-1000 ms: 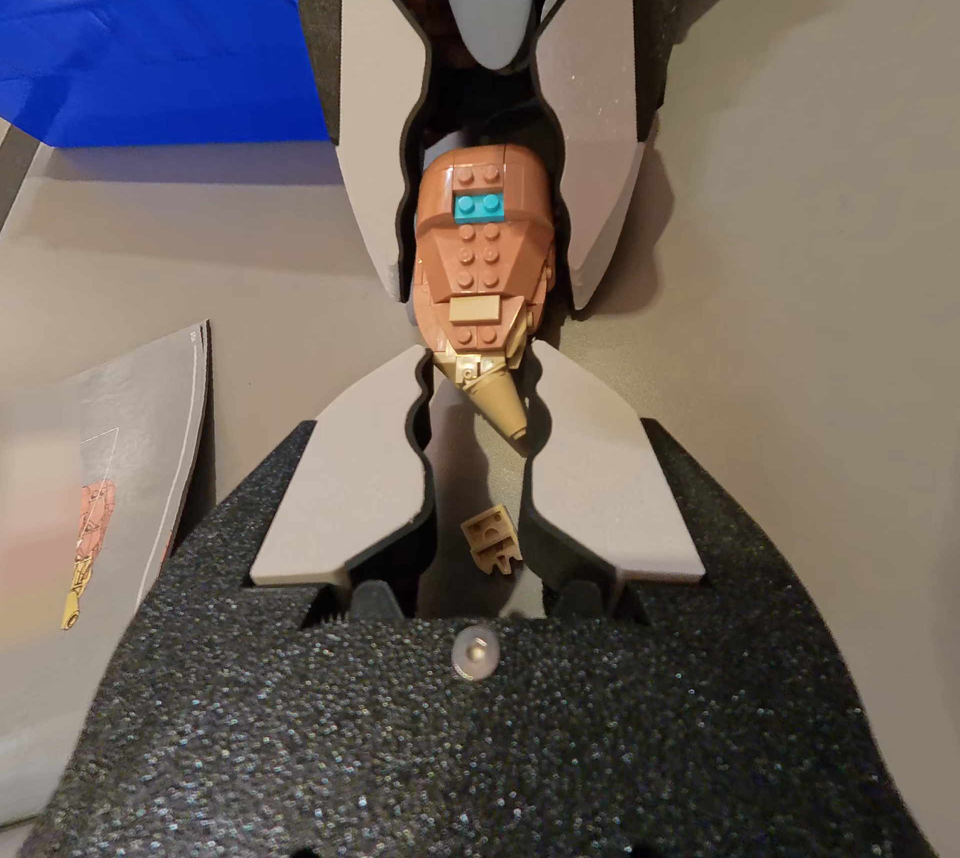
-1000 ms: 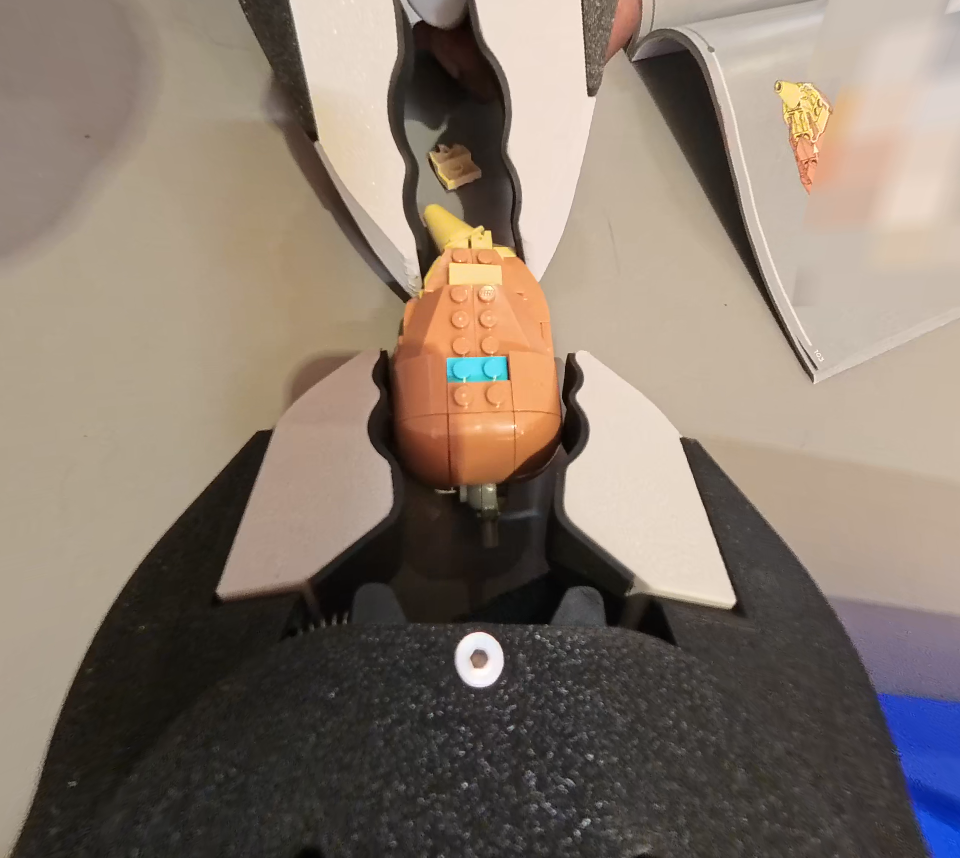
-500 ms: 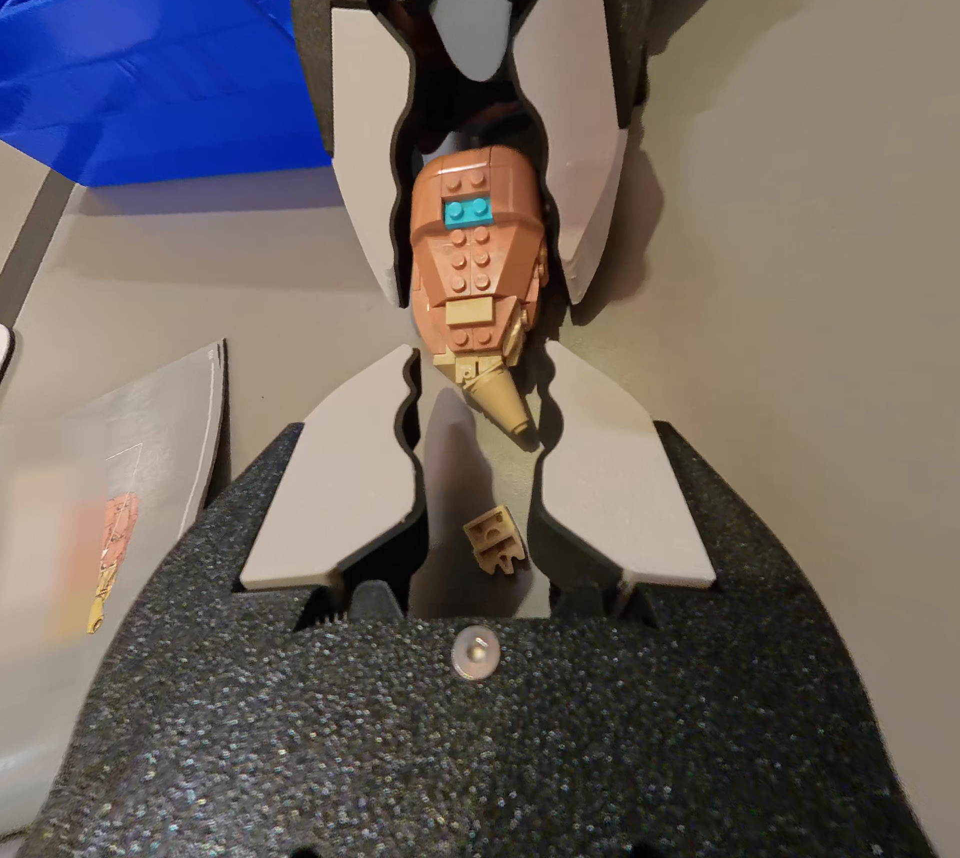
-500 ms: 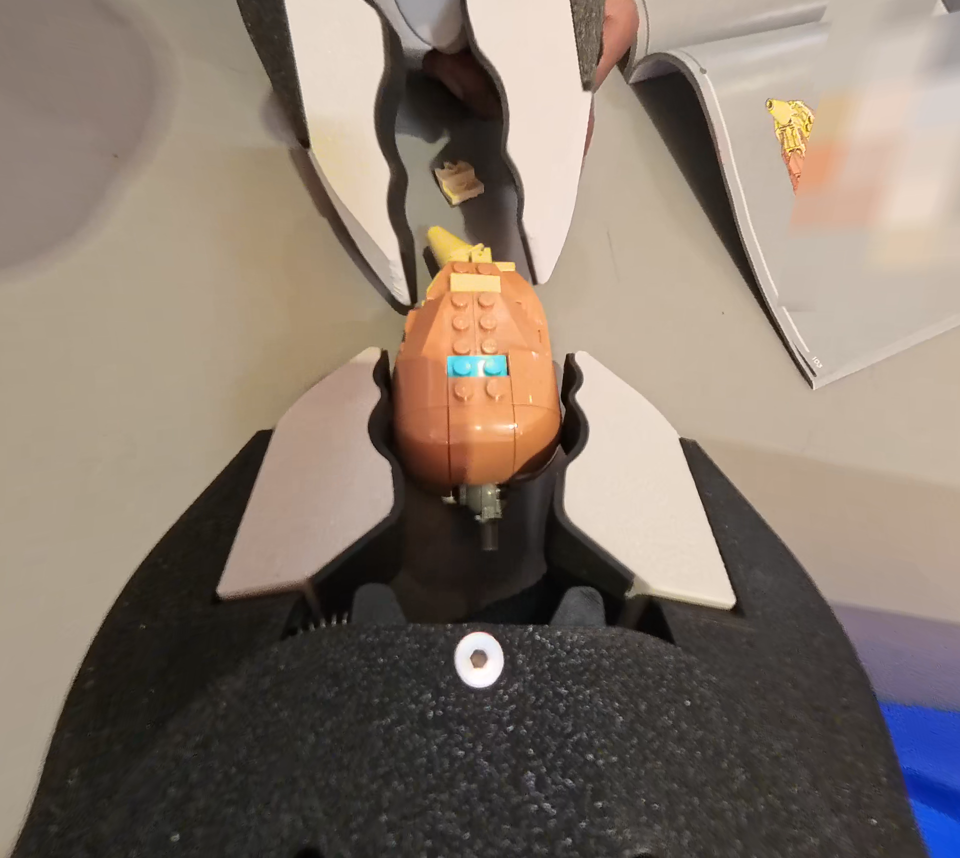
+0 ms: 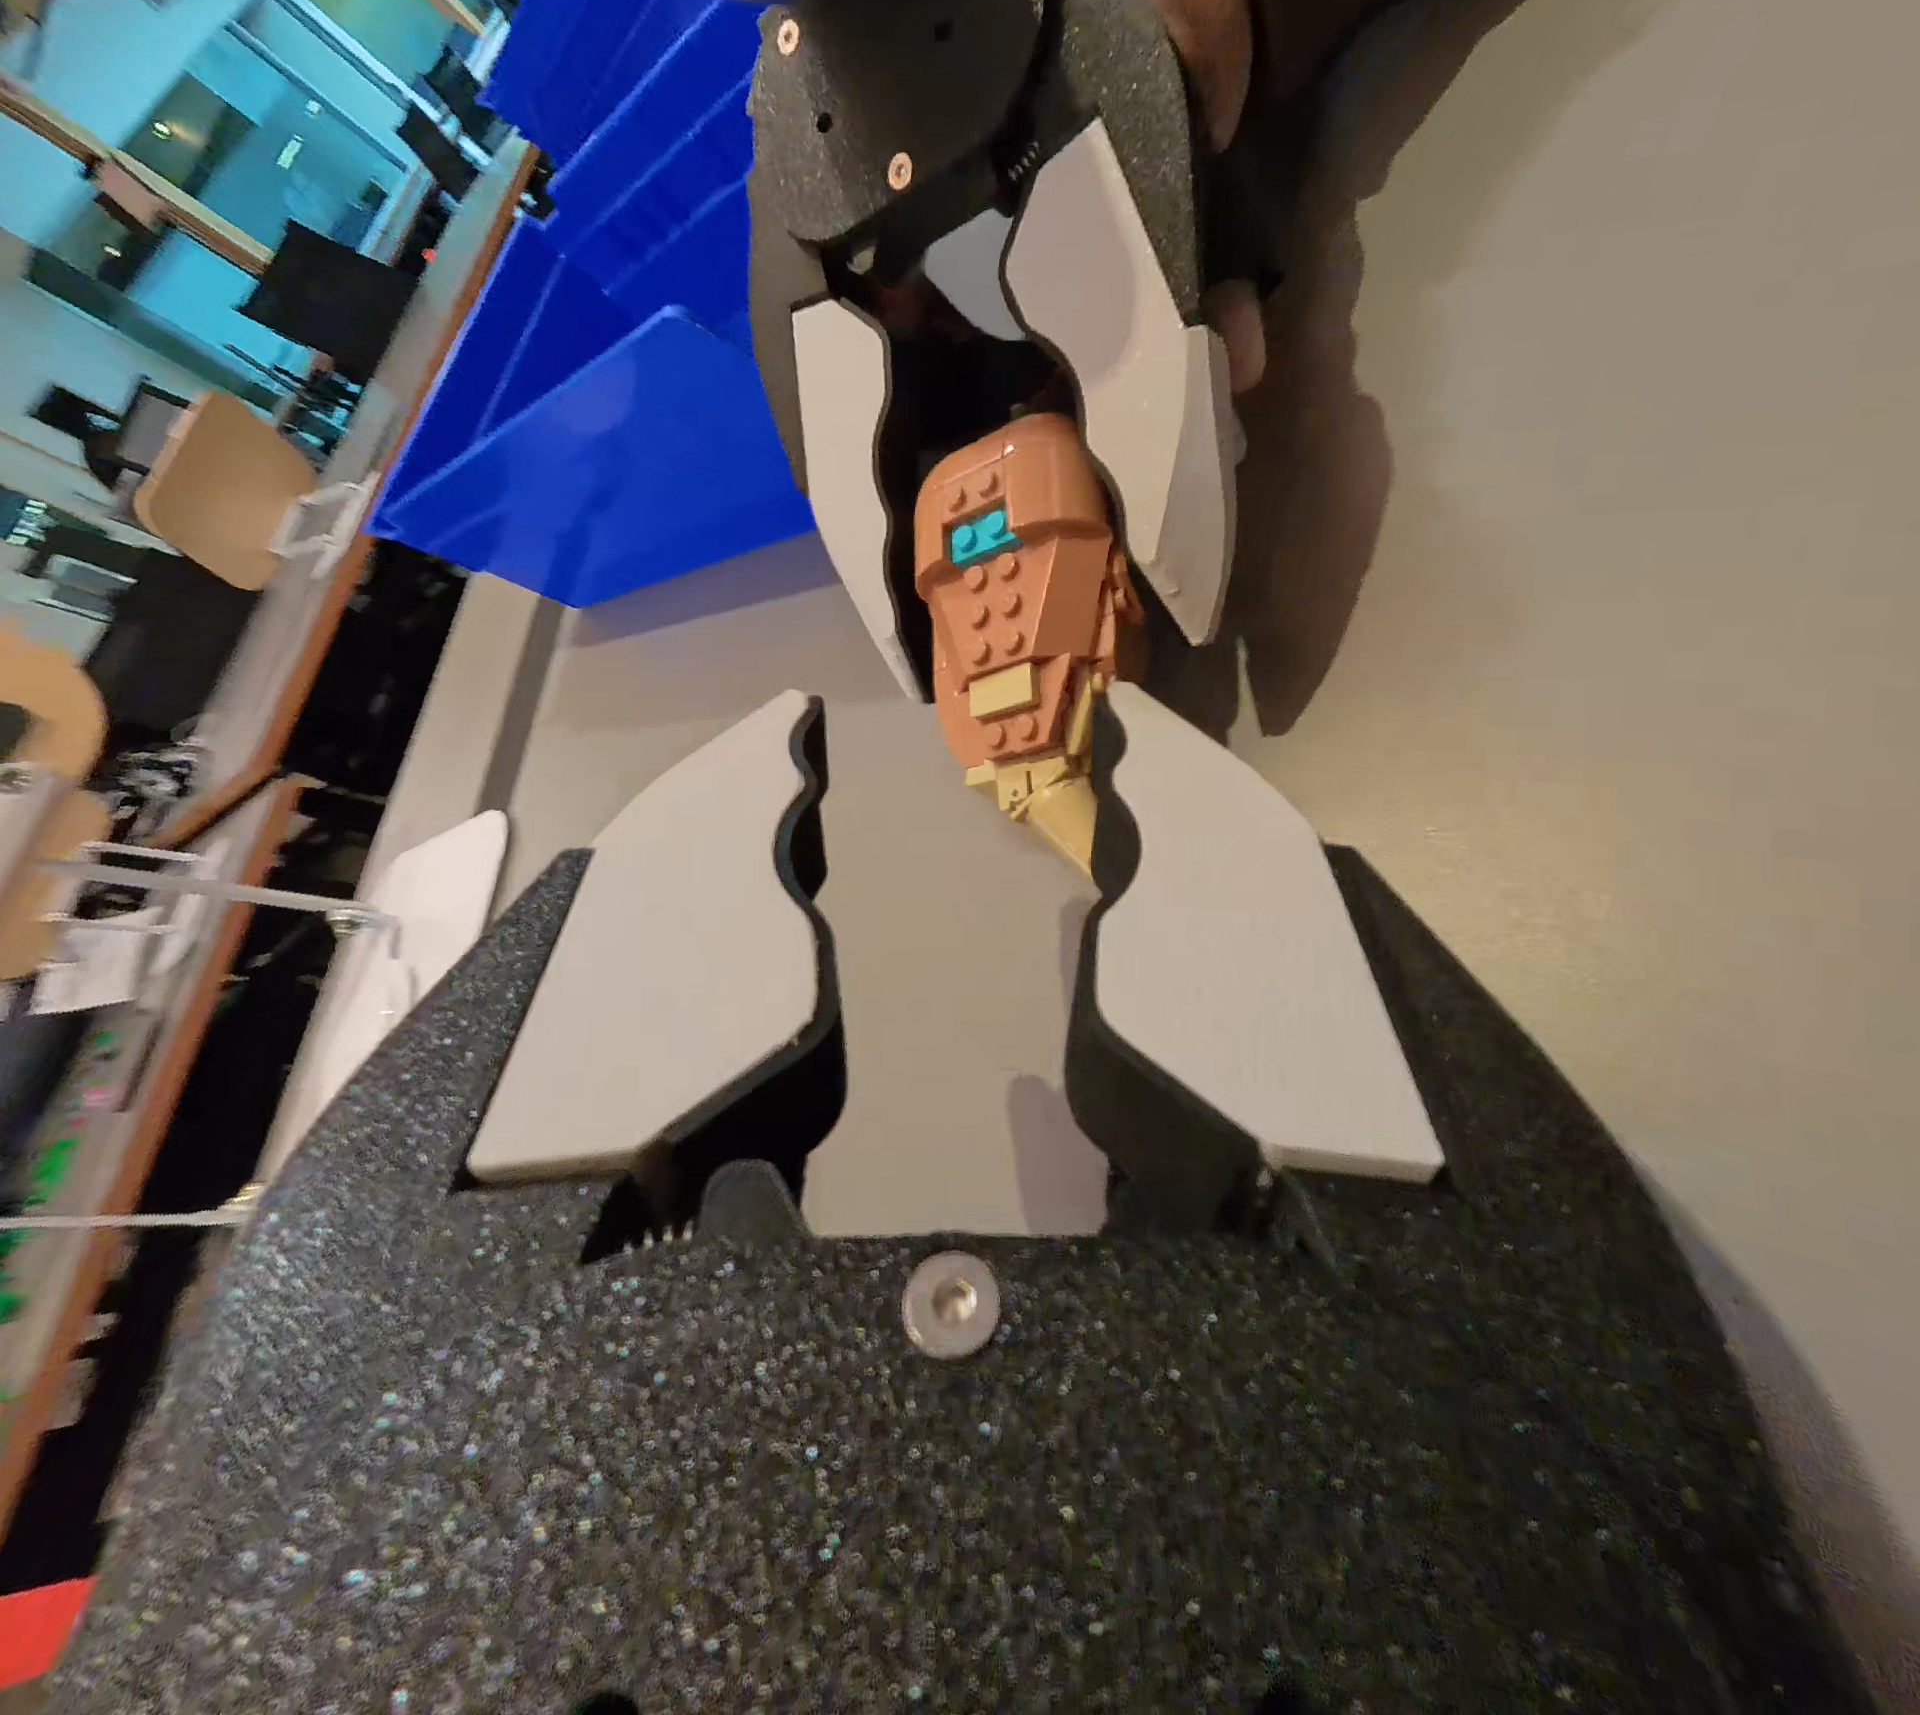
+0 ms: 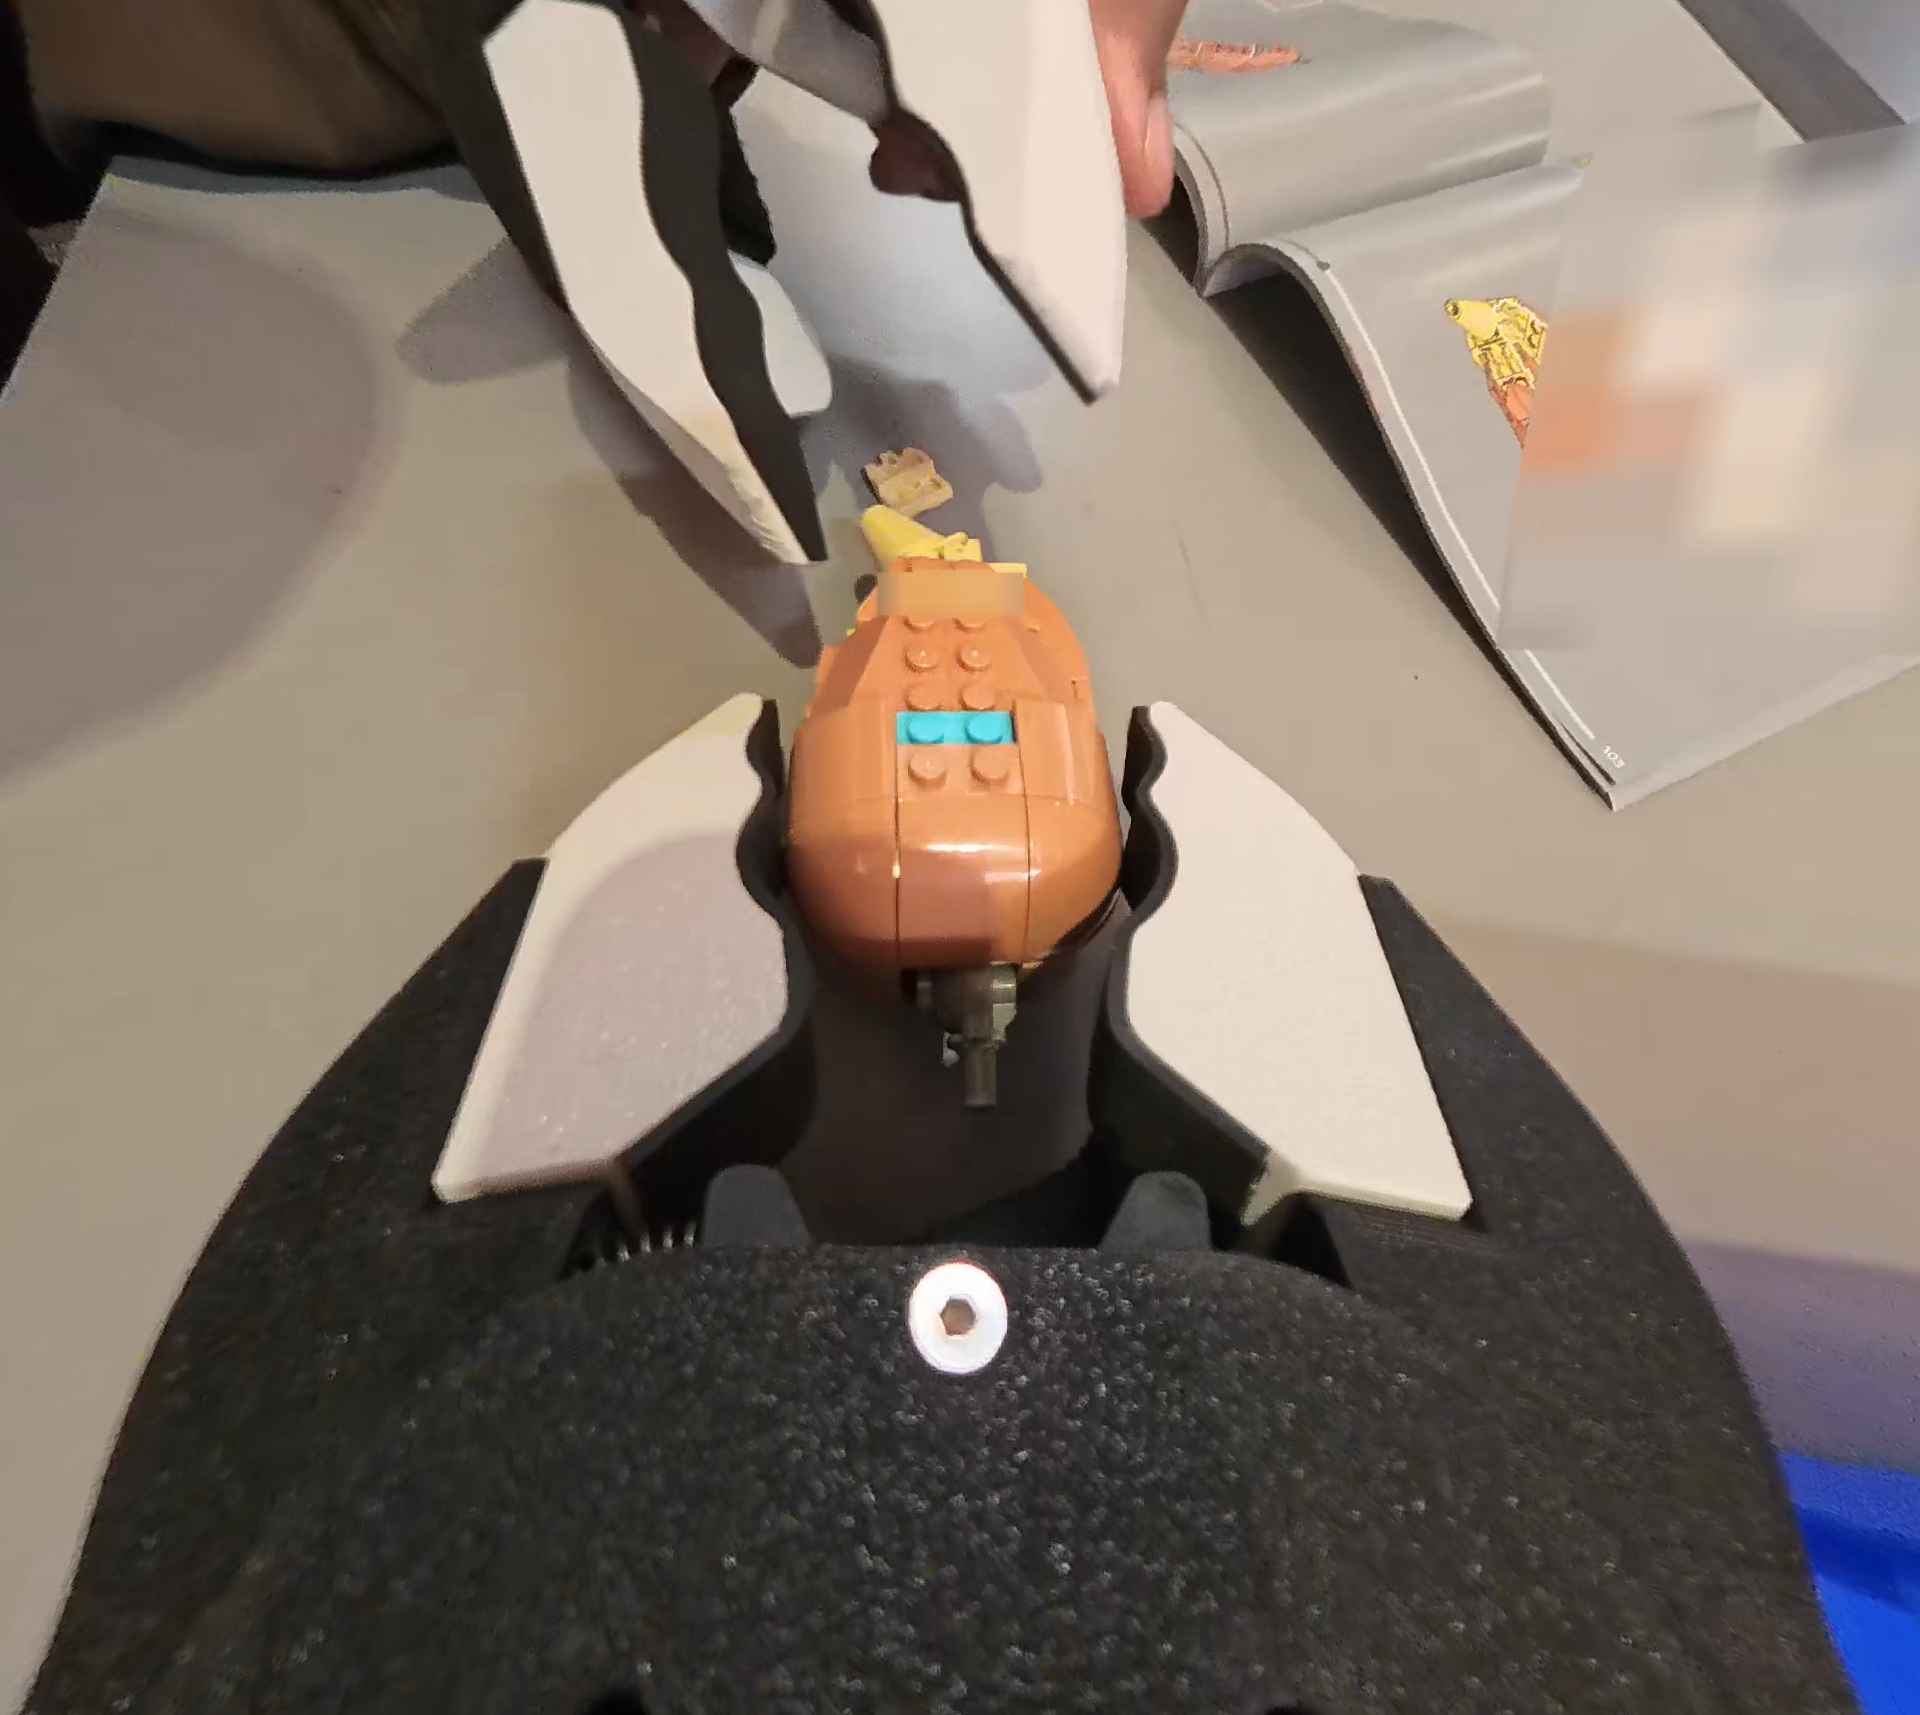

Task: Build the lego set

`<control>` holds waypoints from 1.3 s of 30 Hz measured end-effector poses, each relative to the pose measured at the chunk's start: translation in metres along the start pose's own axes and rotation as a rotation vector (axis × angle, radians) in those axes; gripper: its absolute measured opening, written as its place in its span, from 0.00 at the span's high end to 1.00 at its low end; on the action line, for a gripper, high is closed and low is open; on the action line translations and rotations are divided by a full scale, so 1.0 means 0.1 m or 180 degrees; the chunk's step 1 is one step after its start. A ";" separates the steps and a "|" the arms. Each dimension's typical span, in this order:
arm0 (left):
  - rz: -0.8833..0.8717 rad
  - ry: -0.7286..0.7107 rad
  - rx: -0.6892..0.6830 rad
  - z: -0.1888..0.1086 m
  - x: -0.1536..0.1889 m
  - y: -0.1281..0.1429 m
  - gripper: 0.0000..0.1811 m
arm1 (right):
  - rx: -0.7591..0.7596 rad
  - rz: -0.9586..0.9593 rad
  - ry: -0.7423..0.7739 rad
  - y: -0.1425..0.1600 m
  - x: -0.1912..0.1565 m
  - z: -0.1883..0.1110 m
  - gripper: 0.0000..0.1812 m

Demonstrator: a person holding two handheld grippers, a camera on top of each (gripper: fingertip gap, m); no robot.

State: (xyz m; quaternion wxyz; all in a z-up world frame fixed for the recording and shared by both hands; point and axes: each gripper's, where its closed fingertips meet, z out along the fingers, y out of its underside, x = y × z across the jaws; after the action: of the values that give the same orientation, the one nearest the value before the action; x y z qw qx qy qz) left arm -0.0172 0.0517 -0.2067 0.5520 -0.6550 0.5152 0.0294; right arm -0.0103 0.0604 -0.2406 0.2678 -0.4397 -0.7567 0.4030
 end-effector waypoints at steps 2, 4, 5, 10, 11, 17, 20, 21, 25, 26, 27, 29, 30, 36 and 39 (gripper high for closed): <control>0.0134 -0.0083 -0.0049 0.00 -0.02 -0.01 0.73 | 0.0038 0.0005 0.0010 -0.02 0.00 0.00 0.65; 0.0195 -0.0112 -0.0081 0.00 -0.01 -0.02 0.73 | 0.0032 0.0001 0.0022 -0.02 0.00 0.00 0.65; 0.0210 -0.0120 -0.0098 0.00 -0.01 -0.01 0.73 | 0.0027 -0.0012 0.0033 -0.02 0.00 0.01 0.65; 0.0279 -0.0197 -0.0157 0.00 -0.02 0.00 0.73 | 0.0143 0.0010 0.0091 -0.09 0.02 -0.02 0.65; 0.0284 -0.0213 -0.0147 0.00 -0.03 -0.01 0.73 | 0.0166 0.0021 0.0101 -0.10 0.03 -0.03 0.65; 0.0308 -0.0135 -0.0290 0.05 0.03 0.09 0.73 | -0.0028 -0.0020 0.0121 0.01 0.04 0.01 0.65; 0.0324 -0.0062 -0.0430 0.09 0.08 0.18 0.73 | -0.0193 -0.0041 0.0079 0.08 0.02 0.04 0.65; 0.0316 -0.0043 -0.0456 0.10 0.09 0.20 0.73 | -0.0274 -0.0057 0.0096 0.12 0.02 0.04 0.65; 0.0252 0.0000 -0.0474 0.11 0.11 0.22 0.74 | -0.0528 -0.0116 0.0171 0.22 0.05 0.04 0.65; 0.0246 0.0001 -0.0484 0.11 0.11 0.23 0.74 | -0.0591 -0.0109 0.0183 0.25 0.06 0.03 0.65; 0.0234 0.0014 -0.0495 0.11 0.11 0.24 0.74 | -0.0650 -0.0106 0.0184 0.27 0.07 0.02 0.64; 0.0177 0.0080 -0.0547 0.12 0.14 0.27 0.74 | -0.0700 -0.0104 0.0205 0.29 0.08 0.01 0.64; 0.0162 0.0095 -0.0576 0.12 0.15 0.29 0.73 | -0.0718 -0.0104 0.0204 0.29 0.07 0.01 0.64; -0.0112 0.0307 -0.0605 0.01 0.15 0.36 0.74 | -0.0768 -0.0144 0.0197 0.30 0.06 0.00 0.64; -0.0376 0.0422 -0.0678 -0.11 0.11 0.46 0.74 | -0.0732 -0.0146 0.0182 0.27 0.04 -0.01 0.65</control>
State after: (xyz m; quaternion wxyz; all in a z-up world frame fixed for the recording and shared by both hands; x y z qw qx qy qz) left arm -0.0502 0.0432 -0.2407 0.4449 -0.7396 0.5050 0.0080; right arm 0.0007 0.0721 -0.2622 0.2462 -0.4614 -0.7998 0.2946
